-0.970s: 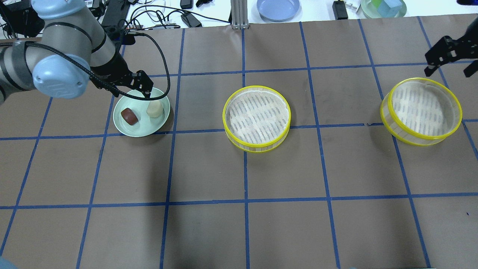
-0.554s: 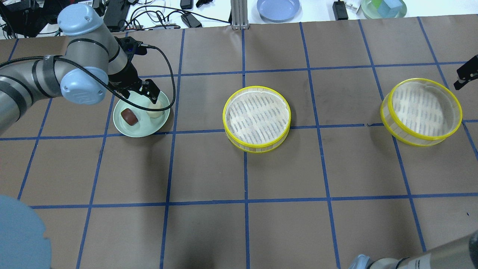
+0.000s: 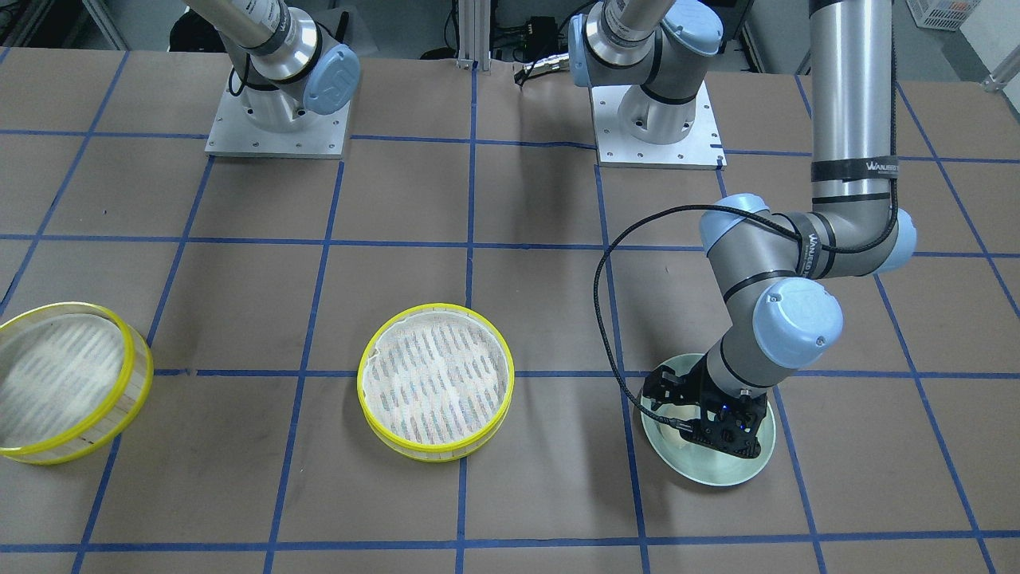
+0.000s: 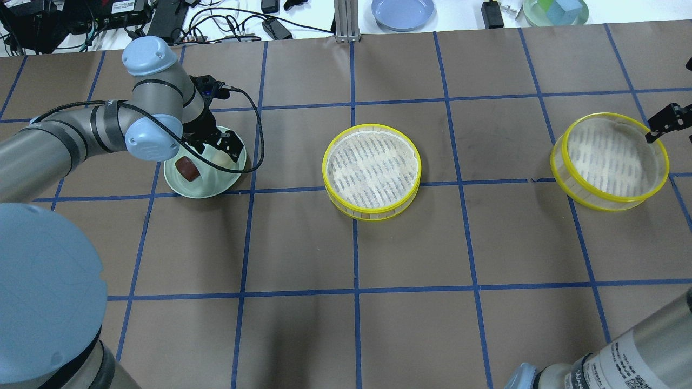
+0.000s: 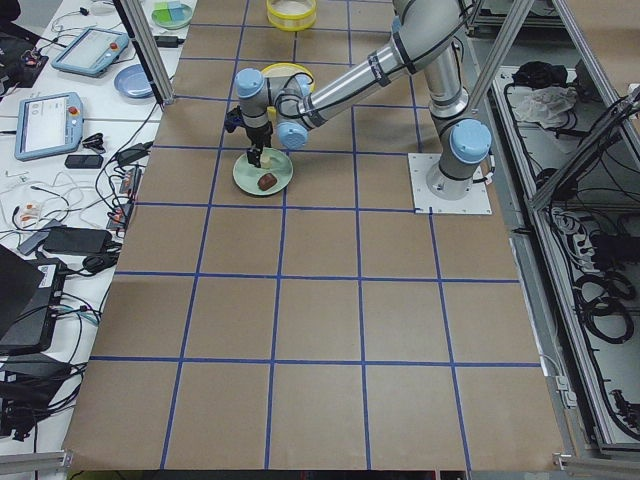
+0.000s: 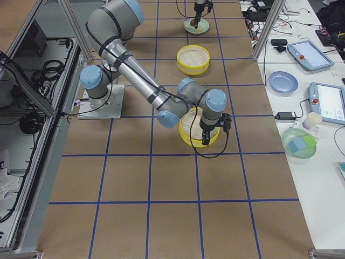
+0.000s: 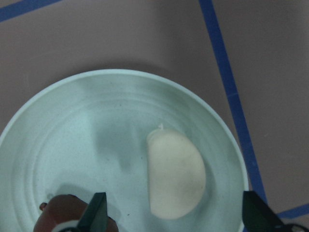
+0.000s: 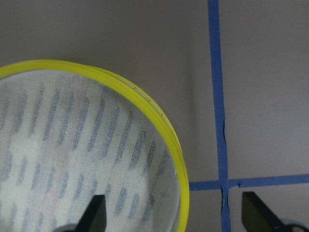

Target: Stack buns with steamer

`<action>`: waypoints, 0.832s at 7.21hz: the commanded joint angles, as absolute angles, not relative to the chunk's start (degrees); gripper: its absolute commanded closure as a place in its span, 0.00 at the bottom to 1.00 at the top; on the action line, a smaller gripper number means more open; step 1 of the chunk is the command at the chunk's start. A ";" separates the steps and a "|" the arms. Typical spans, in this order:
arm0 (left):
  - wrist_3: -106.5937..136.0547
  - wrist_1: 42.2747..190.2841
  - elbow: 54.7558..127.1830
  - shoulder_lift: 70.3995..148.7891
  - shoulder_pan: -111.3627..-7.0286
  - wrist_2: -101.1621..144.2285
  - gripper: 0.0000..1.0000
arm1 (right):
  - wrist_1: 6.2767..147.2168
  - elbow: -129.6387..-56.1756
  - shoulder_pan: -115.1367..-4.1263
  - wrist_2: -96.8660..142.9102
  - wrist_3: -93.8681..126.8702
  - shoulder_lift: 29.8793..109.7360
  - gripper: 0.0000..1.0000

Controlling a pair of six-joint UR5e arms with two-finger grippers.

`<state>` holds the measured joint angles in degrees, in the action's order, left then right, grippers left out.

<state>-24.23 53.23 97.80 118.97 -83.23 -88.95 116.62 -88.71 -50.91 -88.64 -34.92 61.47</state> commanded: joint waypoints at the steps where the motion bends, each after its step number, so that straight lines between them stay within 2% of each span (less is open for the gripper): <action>1: -24.43 52.29 97.65 120.85 -83.23 -89.03 0.71 | 119.86 -89.12 -50.89 -90.16 -36.03 58.90 0.10; 2: -24.61 52.38 97.21 120.85 -83.23 -89.21 1.00 | 119.97 -89.21 -50.89 -90.35 -36.04 58.28 0.19; 3: -24.09 52.47 97.03 120.41 -83.23 -89.64 1.00 | 120.06 -89.21 -50.89 -90.35 -36.04 58.01 0.22; 6: -7.89 56.05 93.89 115.24 -85.68 -87.55 1.00 | 119.80 -89.30 -50.89 -90.26 -36.04 57.57 0.47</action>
<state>-16.17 53.67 95.85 117.54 -84.14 -88.88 119.93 -89.23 -50.89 -90.27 -36.03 57.72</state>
